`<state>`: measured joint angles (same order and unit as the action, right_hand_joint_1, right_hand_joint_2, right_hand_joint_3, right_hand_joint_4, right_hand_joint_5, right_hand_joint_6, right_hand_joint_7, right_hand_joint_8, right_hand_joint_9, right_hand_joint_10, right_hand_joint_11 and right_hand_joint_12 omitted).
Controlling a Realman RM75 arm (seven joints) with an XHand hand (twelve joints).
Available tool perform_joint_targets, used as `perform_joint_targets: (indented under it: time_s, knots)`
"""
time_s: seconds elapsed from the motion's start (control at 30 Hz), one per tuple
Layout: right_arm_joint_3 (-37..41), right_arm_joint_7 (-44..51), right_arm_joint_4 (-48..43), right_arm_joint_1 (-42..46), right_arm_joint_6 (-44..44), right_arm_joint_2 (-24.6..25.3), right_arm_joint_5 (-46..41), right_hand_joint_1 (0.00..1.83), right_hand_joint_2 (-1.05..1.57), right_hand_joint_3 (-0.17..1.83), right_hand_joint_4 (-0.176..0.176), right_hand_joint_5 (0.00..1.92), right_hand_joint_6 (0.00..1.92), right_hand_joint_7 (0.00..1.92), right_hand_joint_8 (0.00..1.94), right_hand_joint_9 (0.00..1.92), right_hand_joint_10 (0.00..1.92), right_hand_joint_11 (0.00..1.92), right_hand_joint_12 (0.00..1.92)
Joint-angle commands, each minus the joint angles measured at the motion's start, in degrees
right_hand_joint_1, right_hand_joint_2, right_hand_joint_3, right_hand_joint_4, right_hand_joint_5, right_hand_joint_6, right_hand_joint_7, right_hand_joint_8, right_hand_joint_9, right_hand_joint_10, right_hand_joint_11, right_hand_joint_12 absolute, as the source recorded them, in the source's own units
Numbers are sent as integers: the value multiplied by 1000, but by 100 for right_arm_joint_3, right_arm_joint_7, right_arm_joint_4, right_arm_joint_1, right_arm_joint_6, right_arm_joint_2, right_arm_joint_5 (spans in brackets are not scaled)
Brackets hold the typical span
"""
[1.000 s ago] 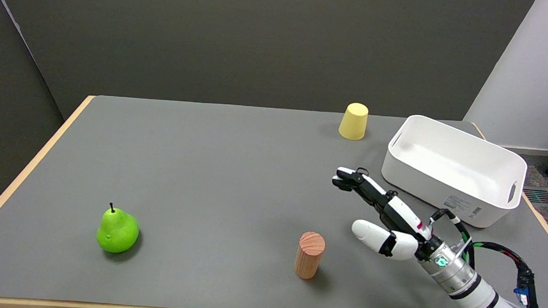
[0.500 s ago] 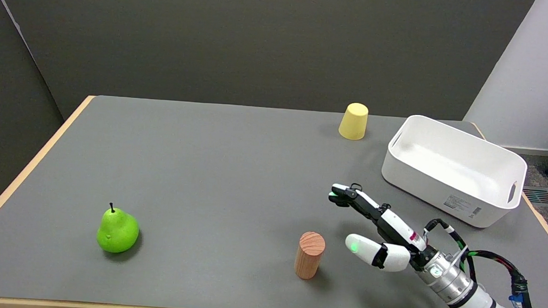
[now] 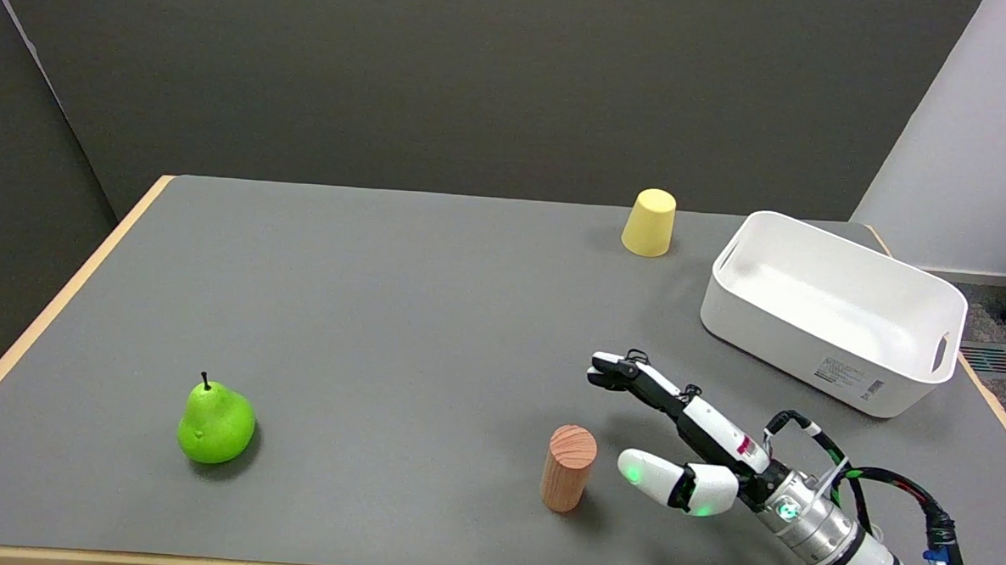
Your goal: Pick up the wooden cylinder.
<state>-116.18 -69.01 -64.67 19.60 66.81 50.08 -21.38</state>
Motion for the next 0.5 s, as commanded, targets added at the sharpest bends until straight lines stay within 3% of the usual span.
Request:
perform_joint_targets:
  time_s: [0.03,0.4,0.47,0.5]
  knots:
    - [-482,328,-134,-295,-161,157,51,393,704,747,-176,126,458,119,370,4,633,-1,803]
    - [-608,336,-167,-405,-408,356,59,394,702,746,-176,125,456,114,367,0,621,-1,804]
    - [-642,336,-158,-430,-432,357,59,382,618,930,-176,84,530,79,457,-1,623,-1,830]
    - [-658,336,-158,-439,-448,357,59,382,618,930,-176,84,530,78,457,-1,623,-1,830]
